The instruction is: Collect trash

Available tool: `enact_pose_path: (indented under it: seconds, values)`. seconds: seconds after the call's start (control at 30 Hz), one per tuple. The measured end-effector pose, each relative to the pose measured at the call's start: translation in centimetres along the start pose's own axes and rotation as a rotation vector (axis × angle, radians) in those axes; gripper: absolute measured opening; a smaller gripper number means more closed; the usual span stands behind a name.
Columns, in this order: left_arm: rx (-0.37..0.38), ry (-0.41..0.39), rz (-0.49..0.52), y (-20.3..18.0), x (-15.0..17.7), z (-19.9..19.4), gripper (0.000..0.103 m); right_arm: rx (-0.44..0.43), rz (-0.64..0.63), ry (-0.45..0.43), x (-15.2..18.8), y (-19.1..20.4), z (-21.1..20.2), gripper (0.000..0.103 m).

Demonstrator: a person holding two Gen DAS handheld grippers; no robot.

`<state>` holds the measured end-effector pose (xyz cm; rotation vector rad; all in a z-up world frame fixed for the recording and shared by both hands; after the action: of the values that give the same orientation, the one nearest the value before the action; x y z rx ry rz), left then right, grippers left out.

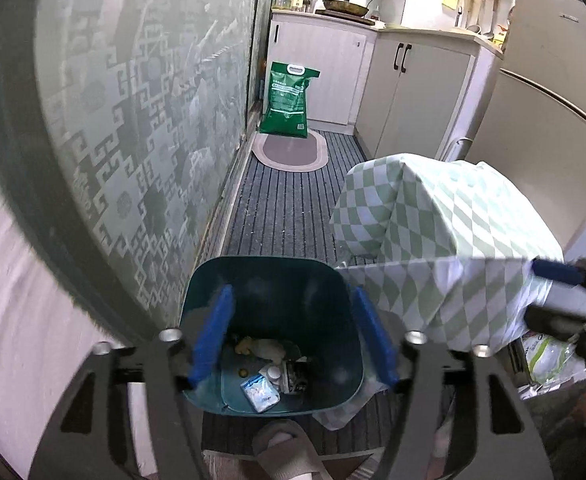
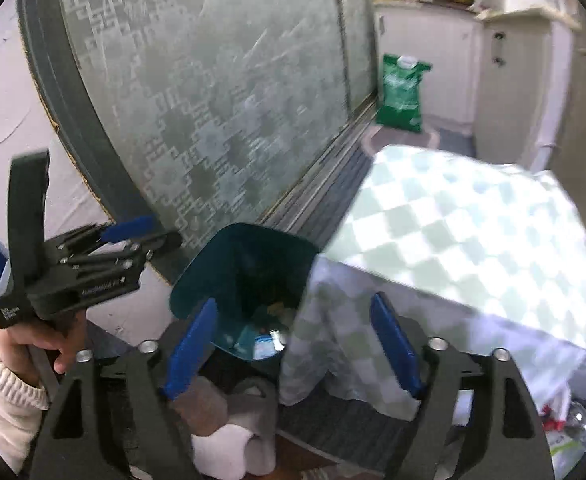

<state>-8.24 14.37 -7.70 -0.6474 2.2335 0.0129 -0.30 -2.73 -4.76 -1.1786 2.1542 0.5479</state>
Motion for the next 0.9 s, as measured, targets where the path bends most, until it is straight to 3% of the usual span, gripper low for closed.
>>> enact_pose_path:
  seconds: [0.07, 0.13, 0.23, 0.37, 0.53, 0.9]
  values:
    - [-0.018, -0.006, 0.006, 0.1, 0.9, -0.2, 0.084, 0.031, 0.01, -0.024, 0.6, -0.5, -1.4, 0.089]
    - [-0.036, -0.017, 0.022, 0.2, 1.4, -0.3, 0.086, 0.065, 0.031, -0.051, 1.3, -1.2, -2.9, 0.091]
    - [-0.059, -0.04, 0.04, 0.1, 1.6, -0.7, 0.097, 0.138, 0.032, -0.076, 1.9, -2.3, -4.7, 0.097]
    - [-0.076, -0.043, 0.048, -0.5, 2.0, -0.9, 0.1, 0.269, -0.05, -0.106, 2.6, -3.6, -7.2, 0.099]
    - [-0.105, -0.088, 0.09, -1.8, 2.1, -1.5, 0.1, 0.216, -0.048, -0.124, 3.2, -5.3, -8.3, 0.1]
    - [-0.046, -0.178, 0.096, -3.2, 2.0, -2.4, 0.1, 0.169, 0.016, -0.177, 4.9, -6.7, -9.7, 0.1]
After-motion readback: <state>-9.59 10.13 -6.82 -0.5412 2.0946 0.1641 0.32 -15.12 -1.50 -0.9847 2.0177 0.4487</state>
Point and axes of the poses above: each gripper's, at about its wrist camera, not at the fingertips, and z roughly the way its jaws point, y to its left, x to its underside, the point moved 6 cm from there along z, roughly the way its jaws point, and after that the axes turned 5 degrees about -z, right-handed, at the moved point
